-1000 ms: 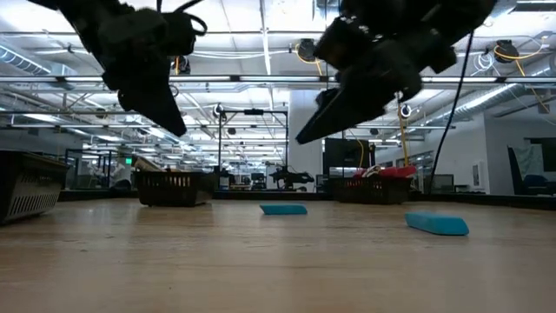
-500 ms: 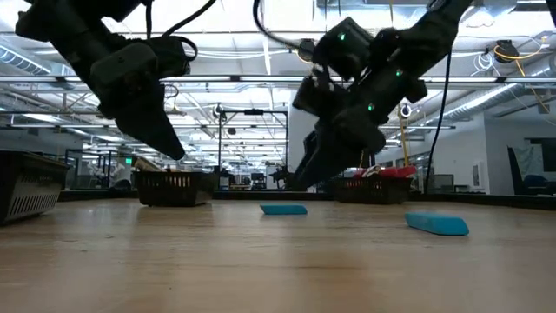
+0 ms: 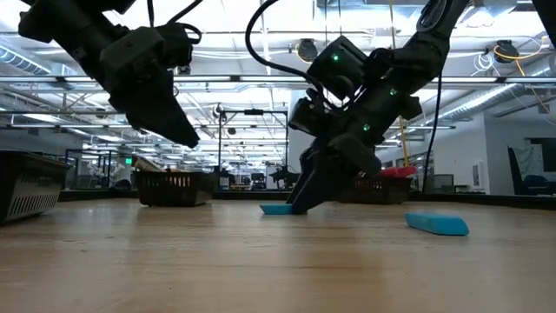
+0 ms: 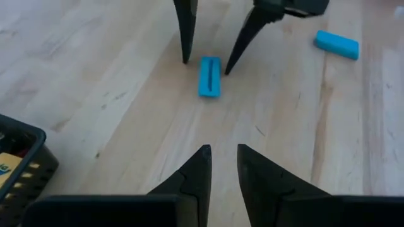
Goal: Pick & Place School Supplies
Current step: Put the blue eraser into the bottom black bin
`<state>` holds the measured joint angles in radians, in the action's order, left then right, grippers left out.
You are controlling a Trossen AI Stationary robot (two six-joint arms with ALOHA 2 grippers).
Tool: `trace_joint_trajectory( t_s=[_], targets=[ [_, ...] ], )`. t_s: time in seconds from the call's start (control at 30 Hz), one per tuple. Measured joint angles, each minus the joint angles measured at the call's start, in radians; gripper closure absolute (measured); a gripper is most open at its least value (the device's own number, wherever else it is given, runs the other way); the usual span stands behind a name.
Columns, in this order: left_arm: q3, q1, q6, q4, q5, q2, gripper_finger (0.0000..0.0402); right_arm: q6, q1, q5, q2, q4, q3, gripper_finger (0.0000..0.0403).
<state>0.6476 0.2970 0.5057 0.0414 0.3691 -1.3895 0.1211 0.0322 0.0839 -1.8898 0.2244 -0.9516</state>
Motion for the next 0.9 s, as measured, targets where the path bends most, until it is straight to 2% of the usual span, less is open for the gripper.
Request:
trace_joint_trajectory(
  t_s=[0.17, 0.4, 0.9],
  targets=[
    [0.000, 0.000, -0.004, -0.013, 0.031, 0.000, 0.0325, 0.001, -0.013, -0.002, -0.005, 0.012, -0.001, 0.0228],
    [0.000, 0.000, -0.014, -0.028, 0.036, 0.000, 0.0325, 0.005, -0.027, -0.005, -0.004, 0.005, -0.001, 0.0355],
    [0.000, 0.007, -0.010, -0.028, 0.067, 0.000, 0.0325, 0.012, -0.058, -0.030, 0.012, 0.013, -0.024, 0.0359]
  ],
)
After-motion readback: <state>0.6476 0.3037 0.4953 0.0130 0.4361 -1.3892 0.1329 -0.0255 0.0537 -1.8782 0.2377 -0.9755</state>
